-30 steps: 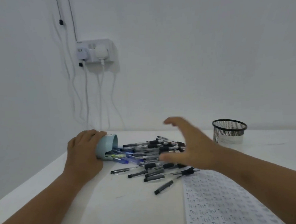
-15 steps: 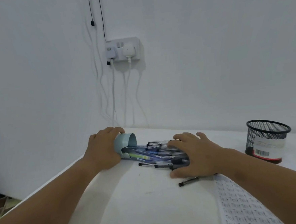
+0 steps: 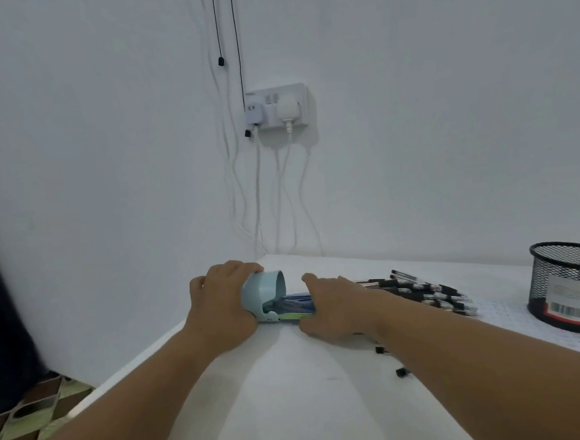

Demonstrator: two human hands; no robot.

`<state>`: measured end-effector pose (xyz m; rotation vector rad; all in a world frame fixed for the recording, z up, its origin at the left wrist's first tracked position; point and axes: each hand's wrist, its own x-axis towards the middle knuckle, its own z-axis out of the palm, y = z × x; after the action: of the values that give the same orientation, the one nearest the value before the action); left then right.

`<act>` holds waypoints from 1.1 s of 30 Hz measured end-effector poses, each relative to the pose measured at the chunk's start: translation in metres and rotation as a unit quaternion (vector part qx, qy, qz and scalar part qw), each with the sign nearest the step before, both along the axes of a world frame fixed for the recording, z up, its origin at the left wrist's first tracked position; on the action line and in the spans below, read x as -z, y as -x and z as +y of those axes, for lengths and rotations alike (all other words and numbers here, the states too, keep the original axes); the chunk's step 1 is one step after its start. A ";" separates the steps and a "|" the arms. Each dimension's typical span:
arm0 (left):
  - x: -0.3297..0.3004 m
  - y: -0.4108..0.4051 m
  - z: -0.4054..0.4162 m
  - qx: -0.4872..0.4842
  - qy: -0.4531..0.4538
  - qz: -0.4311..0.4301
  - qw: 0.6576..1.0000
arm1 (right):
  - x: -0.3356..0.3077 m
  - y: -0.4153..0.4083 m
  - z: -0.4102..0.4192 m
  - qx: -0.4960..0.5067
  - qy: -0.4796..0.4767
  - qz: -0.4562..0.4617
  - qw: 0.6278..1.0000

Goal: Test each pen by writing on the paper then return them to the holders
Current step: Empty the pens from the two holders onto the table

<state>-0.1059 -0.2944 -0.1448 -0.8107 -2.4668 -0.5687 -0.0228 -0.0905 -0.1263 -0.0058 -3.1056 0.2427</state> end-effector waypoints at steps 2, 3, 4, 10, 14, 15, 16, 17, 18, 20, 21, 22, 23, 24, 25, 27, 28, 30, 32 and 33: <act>0.010 0.000 -0.006 -0.023 -0.028 0.035 0.999 | 0.001 0.008 -0.006 -0.003 -0.032 -0.010 0.999; 0.014 0.000 -0.009 -0.036 -0.038 0.049 0.997 | 0.001 0.011 -0.009 -0.009 -0.045 -0.010 0.999; 0.017 0.000 -0.012 -0.050 -0.048 0.056 0.996 | 0.002 0.014 -0.012 -0.014 -0.054 -0.009 0.998; 0.021 0.001 -0.024 -0.141 -0.149 0.019 0.979 | 0.006 0.027 -0.013 -0.056 -0.070 0.022 0.996; 0.023 0.003 -0.027 -0.148 -0.219 0.007 0.964 | 0.001 0.031 -0.015 -0.074 -0.077 0.034 0.994; 0.023 0.003 -0.028 -0.151 -0.229 0.007 0.962 | 0.000 0.032 -0.014 -0.073 -0.064 0.031 0.995; 0.023 0.002 -0.028 -0.153 -0.238 0.005 0.959 | -0.002 0.033 -0.013 -0.073 -0.055 0.028 0.995; 0.023 0.002 -0.028 -0.155 -0.242 0.004 0.958 | -0.002 0.034 -0.013 -0.076 -0.051 0.028 0.995; 0.023 0.002 -0.027 -0.155 -0.245 0.004 0.957 | -0.003 0.035 -0.014 -0.081 -0.052 0.028 0.995; 0.022 0.001 -0.026 -0.154 -0.245 0.002 0.957 | -0.001 0.038 -0.015 -0.089 -0.051 0.026 0.994; 0.021 0.001 -0.025 -0.152 -0.245 0.002 0.957 | -0.001 0.039 -0.015 -0.087 -0.046 0.025 0.995; 0.021 0.000 -0.024 -0.152 -0.246 0.003 0.957 | -0.001 0.041 -0.015 -0.082 -0.042 0.025 0.995; 0.021 0.000 -0.024 -0.152 -0.248 0.004 0.957 | -0.001 0.043 -0.015 -0.075 -0.042 0.025 0.996; 0.021 0.000 -0.024 -0.152 -0.251 0.004 0.956 | -0.001 0.044 -0.014 -0.068 -0.044 0.023 0.996; 0.021 0.000 -0.024 -0.153 -0.254 0.004 0.955 | -0.001 0.046 -0.014 -0.062 -0.048 0.020 0.997; 0.021 0.000 -0.026 -0.157 -0.261 0.004 0.953 | -0.002 0.046 -0.014 -0.058 -0.054 0.013 0.997; 0.022 0.001 -0.026 -0.159 -0.265 0.002 0.951 | -0.002 0.046 -0.012 -0.056 -0.051 0.012 0.997; 0.022 0.003 -0.026 -0.161 -0.275 -0.003 0.948 | -0.004 0.045 -0.010 -0.055 -0.025 0.026 0.998; 0.021 0.004 -0.026 -0.162 -0.284 -0.005 0.945 | -0.010 0.043 -0.008 -0.064 0.018 0.050 0.997; 0.021 0.004 -0.026 -0.165 -0.286 -0.007 0.944 | -0.015 0.043 -0.009 -0.070 0.041 0.062 0.995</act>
<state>-0.1102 -0.3207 -0.1660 -0.1591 -2.1916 -1.0848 -0.0653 -0.0990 -0.1111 0.2181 -2.9734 0.3603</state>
